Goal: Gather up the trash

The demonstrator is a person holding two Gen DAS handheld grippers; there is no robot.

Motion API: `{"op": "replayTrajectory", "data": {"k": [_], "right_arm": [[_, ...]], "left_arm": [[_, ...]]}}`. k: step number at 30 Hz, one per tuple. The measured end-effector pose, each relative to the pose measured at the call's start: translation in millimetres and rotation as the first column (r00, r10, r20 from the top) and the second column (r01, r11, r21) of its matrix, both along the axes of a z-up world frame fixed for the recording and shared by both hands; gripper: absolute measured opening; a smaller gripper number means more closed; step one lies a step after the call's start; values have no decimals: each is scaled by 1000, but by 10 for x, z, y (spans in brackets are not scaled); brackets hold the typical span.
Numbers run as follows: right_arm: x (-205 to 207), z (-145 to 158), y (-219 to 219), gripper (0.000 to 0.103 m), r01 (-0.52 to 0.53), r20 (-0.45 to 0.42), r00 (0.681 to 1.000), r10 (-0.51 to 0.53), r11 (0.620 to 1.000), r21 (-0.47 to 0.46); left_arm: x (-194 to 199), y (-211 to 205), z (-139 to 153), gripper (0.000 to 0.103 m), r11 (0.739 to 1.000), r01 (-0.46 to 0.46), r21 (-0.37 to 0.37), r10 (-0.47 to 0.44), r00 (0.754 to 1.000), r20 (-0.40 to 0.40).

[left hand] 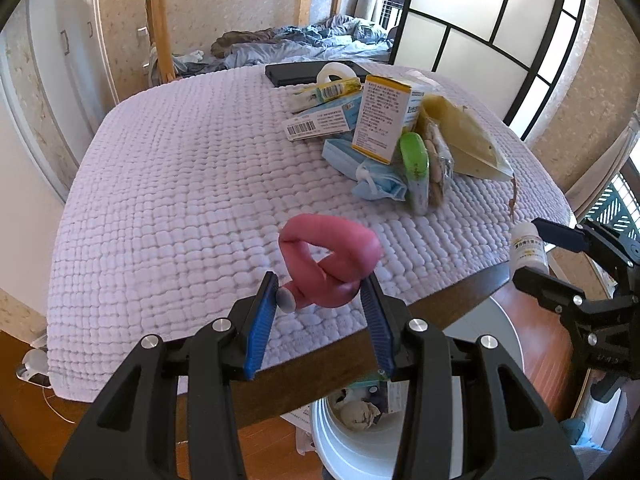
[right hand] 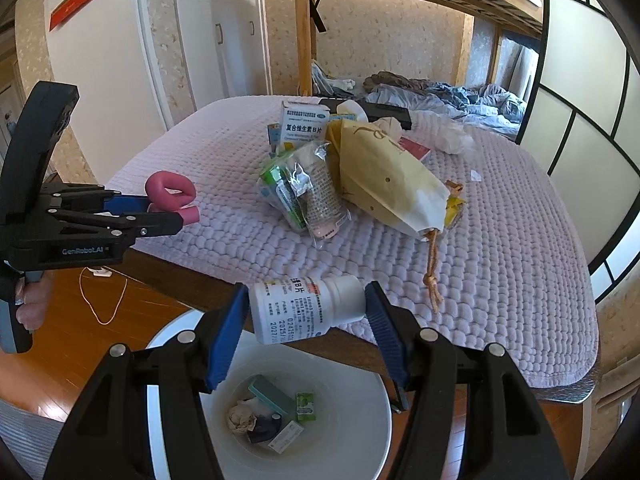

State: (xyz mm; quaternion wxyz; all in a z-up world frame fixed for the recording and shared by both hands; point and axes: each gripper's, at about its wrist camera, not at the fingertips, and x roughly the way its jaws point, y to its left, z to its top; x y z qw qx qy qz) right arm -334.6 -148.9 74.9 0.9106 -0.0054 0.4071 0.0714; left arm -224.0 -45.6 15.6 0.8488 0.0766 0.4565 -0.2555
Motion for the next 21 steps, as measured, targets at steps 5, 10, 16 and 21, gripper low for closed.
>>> {"op": "replayTrajectory", "data": {"k": [5, 10, 16, 21], "right_arm": [[-83, 47, -34, 59, 13, 5, 1000, -13, 1000, 2], [-112, 46, -26, 59, 12, 0, 1000, -12, 1000, -2], [-111, 11, -15, 59, 12, -10, 1000, -12, 1000, 0], [-126, -4, -20, 59, 13, -14, 1000, -13, 1000, 3]], "left_arm": [[-66, 54, 44, 44, 1000, 1, 2, -1, 1000, 8], [-120, 72, 44, 44, 1000, 8, 3, -8, 1000, 5], [-89, 58, 22, 44, 1000, 8, 1, -8, 1000, 1], [-31, 50, 1, 44, 1000, 5, -1, -5, 1000, -1]]}}
